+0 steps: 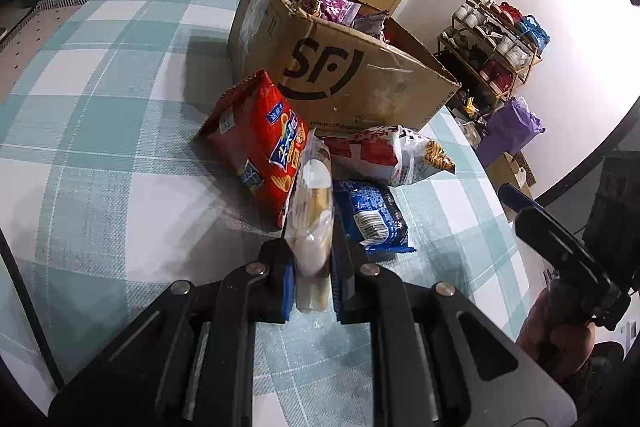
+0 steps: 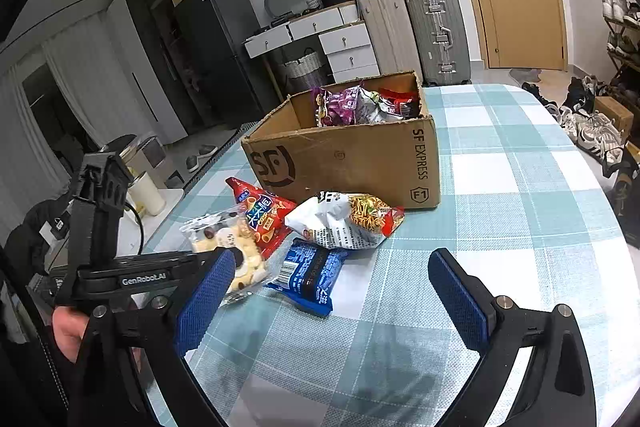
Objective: Organize snacks
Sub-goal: 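Grasp the white-red noodle snack bag with the right gripper while the left holds the bread pack, then carry the bread pack and noodle bag over the box and lower them inside, then open both grippers and withdraw them from the box, then lower the left gripper onto the red chip bag and close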
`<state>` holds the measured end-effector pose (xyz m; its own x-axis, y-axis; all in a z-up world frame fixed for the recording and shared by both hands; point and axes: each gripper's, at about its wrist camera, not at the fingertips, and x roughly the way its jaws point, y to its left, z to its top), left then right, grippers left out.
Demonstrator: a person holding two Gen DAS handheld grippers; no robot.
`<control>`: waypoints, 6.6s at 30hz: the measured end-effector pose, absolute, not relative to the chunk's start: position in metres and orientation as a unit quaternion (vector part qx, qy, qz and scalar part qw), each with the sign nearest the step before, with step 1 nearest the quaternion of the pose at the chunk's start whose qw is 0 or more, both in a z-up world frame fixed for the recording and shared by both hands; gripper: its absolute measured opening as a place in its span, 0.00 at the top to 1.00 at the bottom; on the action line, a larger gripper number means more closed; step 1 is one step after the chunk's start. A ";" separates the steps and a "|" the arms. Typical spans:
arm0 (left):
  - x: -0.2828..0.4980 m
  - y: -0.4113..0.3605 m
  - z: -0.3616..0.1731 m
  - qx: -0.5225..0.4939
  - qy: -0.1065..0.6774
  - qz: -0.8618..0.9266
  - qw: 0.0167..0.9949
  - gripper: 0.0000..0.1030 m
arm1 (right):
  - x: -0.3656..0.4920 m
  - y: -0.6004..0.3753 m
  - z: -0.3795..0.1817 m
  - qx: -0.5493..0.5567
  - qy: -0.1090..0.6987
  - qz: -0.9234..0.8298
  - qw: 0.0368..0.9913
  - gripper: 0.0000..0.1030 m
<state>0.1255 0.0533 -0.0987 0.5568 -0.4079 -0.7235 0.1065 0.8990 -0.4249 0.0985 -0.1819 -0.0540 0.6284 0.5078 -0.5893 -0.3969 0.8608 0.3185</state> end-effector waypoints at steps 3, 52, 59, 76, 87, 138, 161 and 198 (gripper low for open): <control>0.121 0.056 -0.099 -0.167 0.448 -0.147 0.866 0.89 | 0.100 -0.181 -0.055 0.082 0.353 0.250 0.898 0.04; 0.097 0.070 -0.077 -0.155 0.440 -0.139 0.873 0.89 | 0.198 -0.141 -0.122 0.160 0.428 0.292 0.840 0.43; 0.087 0.071 -0.066 -0.150 0.431 -0.137 0.879 0.89 | 0.181 -0.151 -0.110 0.165 0.423 0.283 0.845 0.43; 0.076 0.063 -0.029 -0.137 0.404 -0.147 0.892 0.89 | 0.125 -0.183 -0.057 0.166 0.362 0.301 0.867 0.43; 0.086 0.059 0.018 -0.122 0.373 -0.160 0.906 0.89 | 0.104 -0.177 -0.001 0.124 0.329 0.313 0.882 0.43; 0.351 0.003 0.010 -0.092 0.467 -0.212 0.853 0.76 | 0.305 -0.163 0.000 0.081 0.358 0.281 0.887 0.30; 0.271 0.026 0.036 -0.061 0.444 -0.132 0.884 0.40 | 0.242 -0.171 0.034 0.076 0.317 0.284 0.902 0.13; 0.149 0.053 0.048 -0.058 0.390 -0.076 0.916 0.02 | 0.121 -0.170 0.048 0.046 0.287 0.268 0.918 0.03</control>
